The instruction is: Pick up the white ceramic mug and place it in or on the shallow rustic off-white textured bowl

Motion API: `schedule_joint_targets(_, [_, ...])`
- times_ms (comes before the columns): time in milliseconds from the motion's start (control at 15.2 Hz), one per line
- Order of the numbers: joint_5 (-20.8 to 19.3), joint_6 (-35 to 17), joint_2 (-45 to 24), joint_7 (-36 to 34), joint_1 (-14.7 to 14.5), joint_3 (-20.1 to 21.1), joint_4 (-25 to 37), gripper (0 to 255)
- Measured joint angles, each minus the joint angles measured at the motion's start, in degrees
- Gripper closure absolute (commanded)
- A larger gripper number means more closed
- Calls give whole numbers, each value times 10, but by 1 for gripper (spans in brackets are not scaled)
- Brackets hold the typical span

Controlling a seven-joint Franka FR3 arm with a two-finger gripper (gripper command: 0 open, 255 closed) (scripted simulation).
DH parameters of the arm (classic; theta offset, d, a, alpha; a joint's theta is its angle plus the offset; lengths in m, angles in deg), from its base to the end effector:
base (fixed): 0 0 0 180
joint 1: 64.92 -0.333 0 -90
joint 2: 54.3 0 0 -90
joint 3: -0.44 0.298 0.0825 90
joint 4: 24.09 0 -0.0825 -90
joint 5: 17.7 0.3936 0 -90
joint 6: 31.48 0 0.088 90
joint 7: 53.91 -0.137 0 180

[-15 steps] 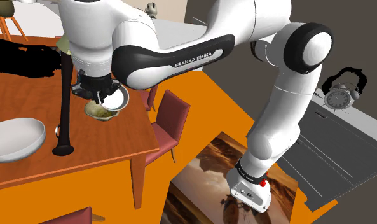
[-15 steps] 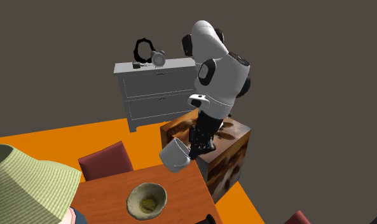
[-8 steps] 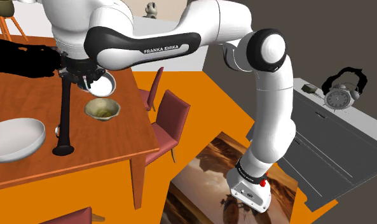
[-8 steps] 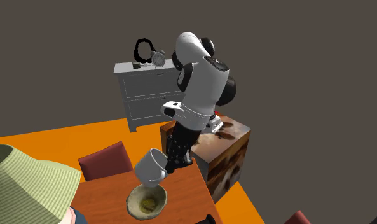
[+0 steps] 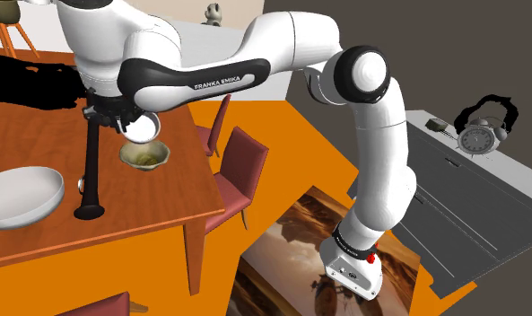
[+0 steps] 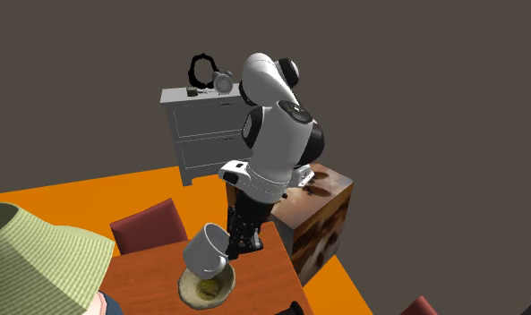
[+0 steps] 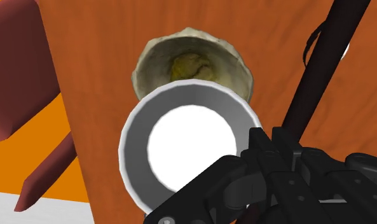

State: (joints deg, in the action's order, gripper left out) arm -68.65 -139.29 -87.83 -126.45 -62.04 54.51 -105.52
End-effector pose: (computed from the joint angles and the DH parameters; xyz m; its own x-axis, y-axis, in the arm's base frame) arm 0.5824 0.4046 0.4319 0.8871 -0.2233 0.4039 -0.2591 -0.9652 0.0353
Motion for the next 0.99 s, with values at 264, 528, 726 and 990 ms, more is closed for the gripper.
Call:
schedule_joint_targets(264, [-9,-21,-7,-13,3,-5,-20,255])
schedule_joint_targets(528, [-21,-43,-15,-29,4,-12,-41,255])
schedule_joint_targets(726, [-25,-49,-17,-33,4,-15,-46,255])
schedule_joint_targets(990, [-25,-50,-18,-34,4,-15,-46,255])
